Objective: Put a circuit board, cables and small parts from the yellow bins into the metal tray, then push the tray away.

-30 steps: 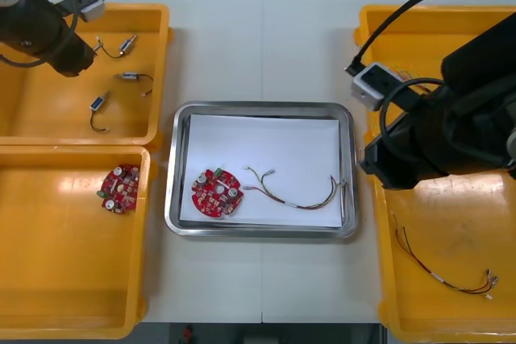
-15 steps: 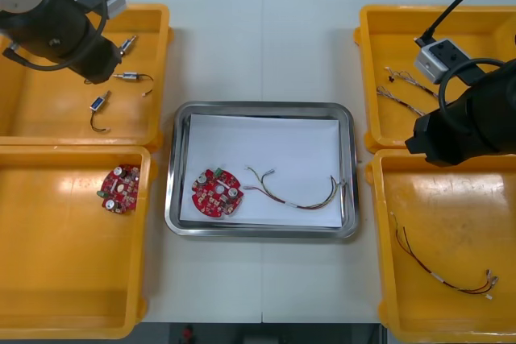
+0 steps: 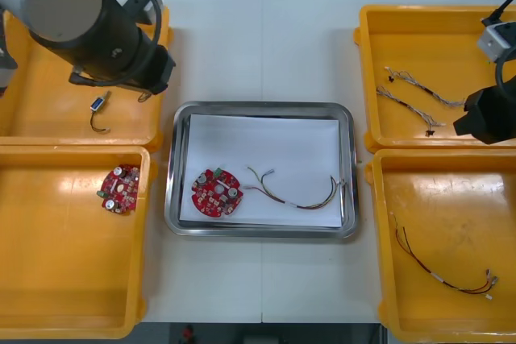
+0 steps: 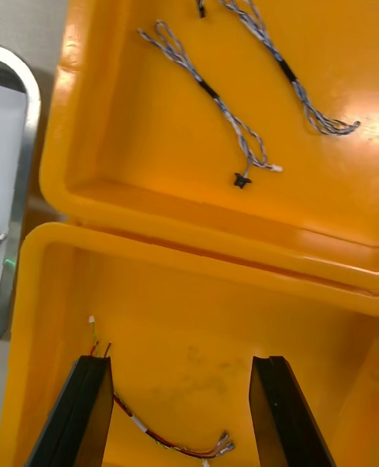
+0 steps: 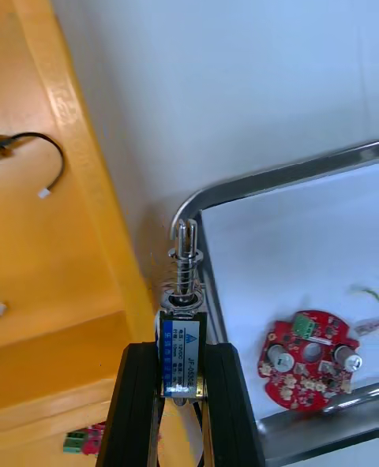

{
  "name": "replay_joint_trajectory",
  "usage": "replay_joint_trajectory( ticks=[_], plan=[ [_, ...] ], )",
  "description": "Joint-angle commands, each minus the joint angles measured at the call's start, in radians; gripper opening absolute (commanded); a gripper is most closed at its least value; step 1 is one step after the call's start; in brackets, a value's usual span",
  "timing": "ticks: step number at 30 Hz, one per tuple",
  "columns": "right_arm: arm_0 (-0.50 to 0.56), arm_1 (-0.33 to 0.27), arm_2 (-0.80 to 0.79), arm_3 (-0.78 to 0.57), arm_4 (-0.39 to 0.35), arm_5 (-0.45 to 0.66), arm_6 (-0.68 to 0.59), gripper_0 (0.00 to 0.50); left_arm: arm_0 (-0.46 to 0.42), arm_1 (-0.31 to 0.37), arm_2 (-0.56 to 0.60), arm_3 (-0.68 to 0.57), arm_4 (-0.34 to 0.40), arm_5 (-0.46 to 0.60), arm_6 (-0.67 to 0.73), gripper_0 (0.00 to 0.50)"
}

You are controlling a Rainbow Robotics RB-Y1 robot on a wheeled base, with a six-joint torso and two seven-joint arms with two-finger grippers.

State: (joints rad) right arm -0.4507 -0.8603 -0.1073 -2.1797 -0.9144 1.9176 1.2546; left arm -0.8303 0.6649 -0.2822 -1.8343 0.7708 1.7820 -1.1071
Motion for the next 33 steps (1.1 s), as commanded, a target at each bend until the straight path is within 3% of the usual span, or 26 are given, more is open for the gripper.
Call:
replay_joint_trajectory(
  ticks=[1, 7, 13, 22, 33],
  plan=[
    [0.015, -0.043, -0.068, 0.027, 0.020, 0.002, -0.004, 0.500, 0.005, -0.027, -0.103, -0.045, -0.028, -0.036, 0.043, 0.001],
    [0.015, -0.043, -0.074, 0.098, 0.058, 0.002, 0.003, 0.500, 0.005, -0.037, -0.215, -0.043, -0.074, -0.092, 0.130, 0.002],
    [-0.006, -0.042, -0.068, 0.179, 0.052, 0.002, 0.026, 0.500, 0.005, -0.050, -0.261, -0.019, -0.077, -0.116, 0.156, 0.002],
    [-0.083, -0.042, -0.045, 0.284, 0.071, 0.002, 0.167, 0.500, 0.007, -0.067, -0.359, 0.092, -0.119, -0.234, 0.181, 0.002],
    [-0.158, -0.042, 0.034, 0.393, 0.098, -0.083, 0.278, 0.500, 0.046, -0.068, -0.384, 0.127, -0.134, -0.312, 0.188, 0.002]
  ],
)
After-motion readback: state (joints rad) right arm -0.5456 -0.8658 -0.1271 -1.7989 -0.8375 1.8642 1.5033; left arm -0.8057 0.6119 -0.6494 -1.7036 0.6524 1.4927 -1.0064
